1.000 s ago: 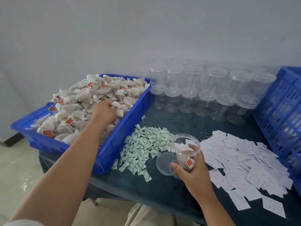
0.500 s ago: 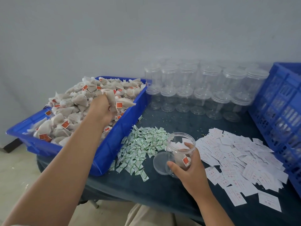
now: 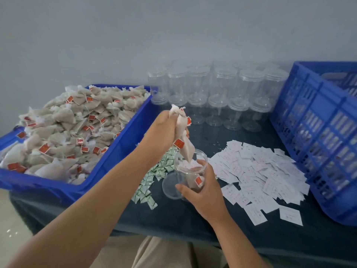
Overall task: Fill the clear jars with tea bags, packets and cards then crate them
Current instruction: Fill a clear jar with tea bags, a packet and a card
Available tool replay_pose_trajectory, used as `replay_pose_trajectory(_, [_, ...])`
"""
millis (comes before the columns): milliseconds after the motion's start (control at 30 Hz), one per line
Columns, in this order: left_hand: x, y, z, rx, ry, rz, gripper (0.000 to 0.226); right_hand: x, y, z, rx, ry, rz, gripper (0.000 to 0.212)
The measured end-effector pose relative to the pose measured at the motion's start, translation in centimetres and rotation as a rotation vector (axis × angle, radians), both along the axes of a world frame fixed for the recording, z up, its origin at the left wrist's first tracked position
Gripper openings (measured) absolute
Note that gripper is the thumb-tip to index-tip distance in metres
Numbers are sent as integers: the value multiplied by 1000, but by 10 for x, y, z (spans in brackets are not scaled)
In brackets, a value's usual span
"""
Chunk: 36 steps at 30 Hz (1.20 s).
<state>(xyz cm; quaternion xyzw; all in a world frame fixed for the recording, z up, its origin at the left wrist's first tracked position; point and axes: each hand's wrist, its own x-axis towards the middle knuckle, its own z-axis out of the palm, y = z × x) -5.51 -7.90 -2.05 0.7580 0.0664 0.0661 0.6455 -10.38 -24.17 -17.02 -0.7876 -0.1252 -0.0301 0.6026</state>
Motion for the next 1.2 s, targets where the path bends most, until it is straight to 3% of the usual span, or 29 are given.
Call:
replay_pose_trajectory(133, [-4, -10, -22, 574, -88, -99, 23, -1, 1, 1, 5, -14, -18, 87])
replay_pose_trajectory(267, [-5, -4, -21, 780, -146, -97, 21, 1, 0, 0, 13, -16, -22, 87])
replay_pose_trajectory(533, [-8, 22, -3, 660, 56, -212, 4, 2, 1, -6, 13, -20, -28, 94])
replay_pose_trajectory(667, [-10, 26, 8, 513, 3, -129, 16, 3, 0, -8, 25, -6, -27, 98])
replay_pose_trajectory(800, [-12, 7, 5, 833, 78, -202, 27, 2, 0, -5, 46, -9, -19, 94])
replay_pose_trajectory(867, [-14, 2, 2, 879, 146, -267, 25, 1, 0, -5, 47, -16, -16, 83])
replay_pose_trajectory(1000, [-20, 16, 16, 652, 160, -323, 20, 1, 0, -5, 83, 1, -32, 73])
replay_pose_trajectory(1100, [-25, 21, 27, 412, 99, -438, 38, 1, 0, -6, 78, 0, -21, 79])
replay_pose_trajectory(1200, [-26, 12, 26, 565, 123, -485, 47, 2, 1, -9, 92, 11, -14, 83])
